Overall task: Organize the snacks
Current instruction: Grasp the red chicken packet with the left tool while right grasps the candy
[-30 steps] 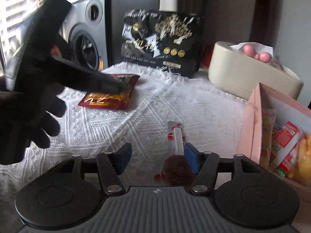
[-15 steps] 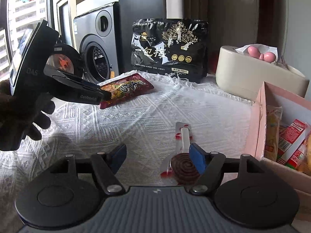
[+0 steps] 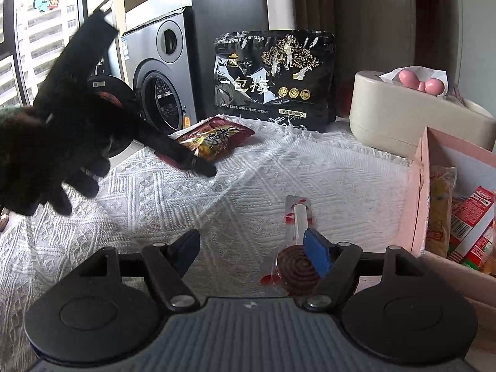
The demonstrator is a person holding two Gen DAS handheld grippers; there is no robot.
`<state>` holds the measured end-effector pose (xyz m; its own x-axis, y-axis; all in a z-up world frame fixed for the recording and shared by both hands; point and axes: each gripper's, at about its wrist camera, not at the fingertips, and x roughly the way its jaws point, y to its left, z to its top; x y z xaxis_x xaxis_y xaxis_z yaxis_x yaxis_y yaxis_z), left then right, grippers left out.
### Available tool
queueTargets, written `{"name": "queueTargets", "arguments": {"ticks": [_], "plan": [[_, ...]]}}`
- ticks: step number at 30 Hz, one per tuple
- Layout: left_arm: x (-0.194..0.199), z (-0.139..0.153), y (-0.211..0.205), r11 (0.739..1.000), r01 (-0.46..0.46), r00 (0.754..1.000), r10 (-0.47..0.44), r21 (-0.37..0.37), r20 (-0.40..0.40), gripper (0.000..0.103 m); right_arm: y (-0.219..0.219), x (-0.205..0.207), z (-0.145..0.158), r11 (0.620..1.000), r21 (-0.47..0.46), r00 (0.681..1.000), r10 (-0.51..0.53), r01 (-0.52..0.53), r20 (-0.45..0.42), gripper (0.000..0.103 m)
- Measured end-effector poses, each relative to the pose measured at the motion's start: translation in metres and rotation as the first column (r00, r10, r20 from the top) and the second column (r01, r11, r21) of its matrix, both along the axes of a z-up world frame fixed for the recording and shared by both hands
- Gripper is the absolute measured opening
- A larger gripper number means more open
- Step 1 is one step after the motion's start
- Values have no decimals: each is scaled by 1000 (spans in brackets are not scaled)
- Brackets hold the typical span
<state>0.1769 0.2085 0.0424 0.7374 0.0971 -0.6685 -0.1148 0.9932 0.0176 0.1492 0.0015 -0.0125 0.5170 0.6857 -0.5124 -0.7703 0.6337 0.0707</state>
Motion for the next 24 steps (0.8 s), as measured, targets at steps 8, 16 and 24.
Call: {"name": "queueTargets", "arguments": {"ticks": [8,16,24], "plan": [[37,-26,-4,995,40,996,-32,94,-80,85,0,0,0,1000,-1,1000,6,-6,1,76],[29,-21,15,997,75,997,-75,12,11,101,-2,0,-1,1000,10,1000,20,-20,-8,78],[47,-38,40,1000,28,999,-29,-1,-20,102,-2,1,-1,997,7,997,71,-70,-23,84]]}}
